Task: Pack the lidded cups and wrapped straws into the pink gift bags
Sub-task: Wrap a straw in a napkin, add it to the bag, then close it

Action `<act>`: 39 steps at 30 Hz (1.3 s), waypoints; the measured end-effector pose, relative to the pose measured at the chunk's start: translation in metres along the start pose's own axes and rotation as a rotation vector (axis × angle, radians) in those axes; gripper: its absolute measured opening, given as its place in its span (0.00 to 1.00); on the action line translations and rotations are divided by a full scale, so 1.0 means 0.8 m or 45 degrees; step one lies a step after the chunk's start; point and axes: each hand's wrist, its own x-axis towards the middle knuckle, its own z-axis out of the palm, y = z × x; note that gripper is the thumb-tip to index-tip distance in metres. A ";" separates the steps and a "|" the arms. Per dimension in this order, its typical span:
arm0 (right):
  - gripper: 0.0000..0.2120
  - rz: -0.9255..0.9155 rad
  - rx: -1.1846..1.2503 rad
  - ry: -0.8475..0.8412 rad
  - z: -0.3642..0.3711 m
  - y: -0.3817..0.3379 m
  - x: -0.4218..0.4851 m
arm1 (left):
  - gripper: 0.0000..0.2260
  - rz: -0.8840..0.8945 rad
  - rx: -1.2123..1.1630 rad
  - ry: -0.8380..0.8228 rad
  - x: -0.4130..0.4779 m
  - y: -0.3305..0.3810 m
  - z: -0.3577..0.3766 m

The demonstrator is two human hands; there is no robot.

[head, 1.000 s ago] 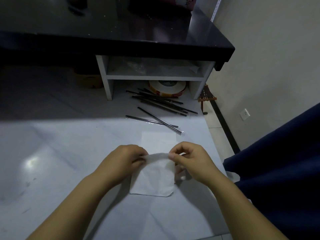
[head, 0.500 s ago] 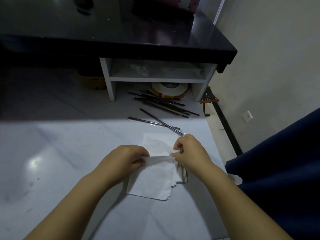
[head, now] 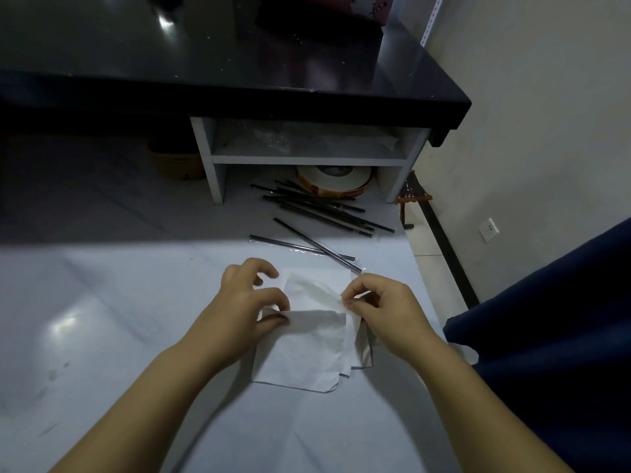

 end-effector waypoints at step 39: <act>0.16 -0.131 -1.347 -0.140 0.015 -0.028 0.114 | 0.06 -0.369 -0.091 -0.016 0.007 -0.017 -0.025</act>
